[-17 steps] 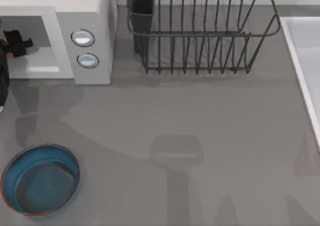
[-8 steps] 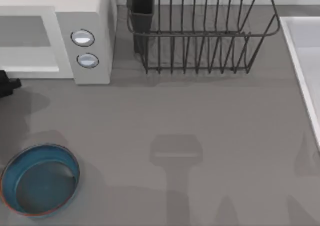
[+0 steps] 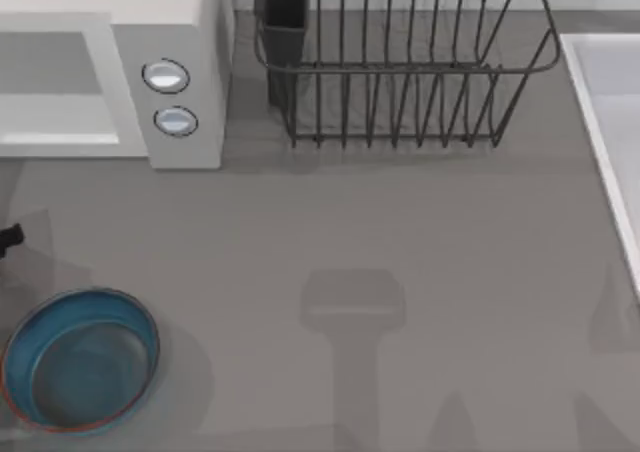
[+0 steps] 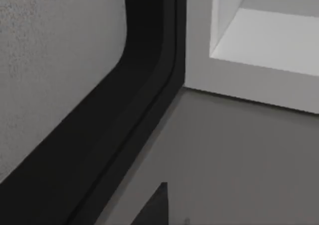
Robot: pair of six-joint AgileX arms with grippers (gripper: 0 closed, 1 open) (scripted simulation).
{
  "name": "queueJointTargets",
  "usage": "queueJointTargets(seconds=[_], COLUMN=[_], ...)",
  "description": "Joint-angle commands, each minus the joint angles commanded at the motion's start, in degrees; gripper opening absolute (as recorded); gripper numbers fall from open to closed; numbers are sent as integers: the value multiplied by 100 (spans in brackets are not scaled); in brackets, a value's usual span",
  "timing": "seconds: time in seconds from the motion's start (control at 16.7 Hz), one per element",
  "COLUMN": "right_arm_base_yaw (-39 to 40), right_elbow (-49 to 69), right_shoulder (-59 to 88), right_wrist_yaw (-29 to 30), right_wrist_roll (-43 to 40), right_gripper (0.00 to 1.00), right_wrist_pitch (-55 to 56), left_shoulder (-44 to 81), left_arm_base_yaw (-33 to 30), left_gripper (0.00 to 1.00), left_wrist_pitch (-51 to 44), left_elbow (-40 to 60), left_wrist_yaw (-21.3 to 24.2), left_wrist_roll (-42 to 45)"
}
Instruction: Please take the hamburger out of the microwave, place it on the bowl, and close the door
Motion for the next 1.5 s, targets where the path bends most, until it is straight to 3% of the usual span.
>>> queueJointTargets(seconds=[0.42,1.08,1.5], right_arm_base_yaw=[0,0,0], right_elbow=[0,0,0], right_shoulder=[0,0,0], right_wrist_yaw=[0,0,0], right_wrist_roll=[0,0,0], right_gripper=[100,100,100], right_wrist_pitch=[0,0,0], left_shoulder=[-192,-3195,-3543], left_arm_base_yaw=[-28,-17,-19], left_gripper=[0,0,0], left_wrist_pitch=[-217,-3378,-3733], left_elbow=[32,148,153], left_wrist_yaw=[-13,-47,-56], left_wrist_roll=[9,16,27])
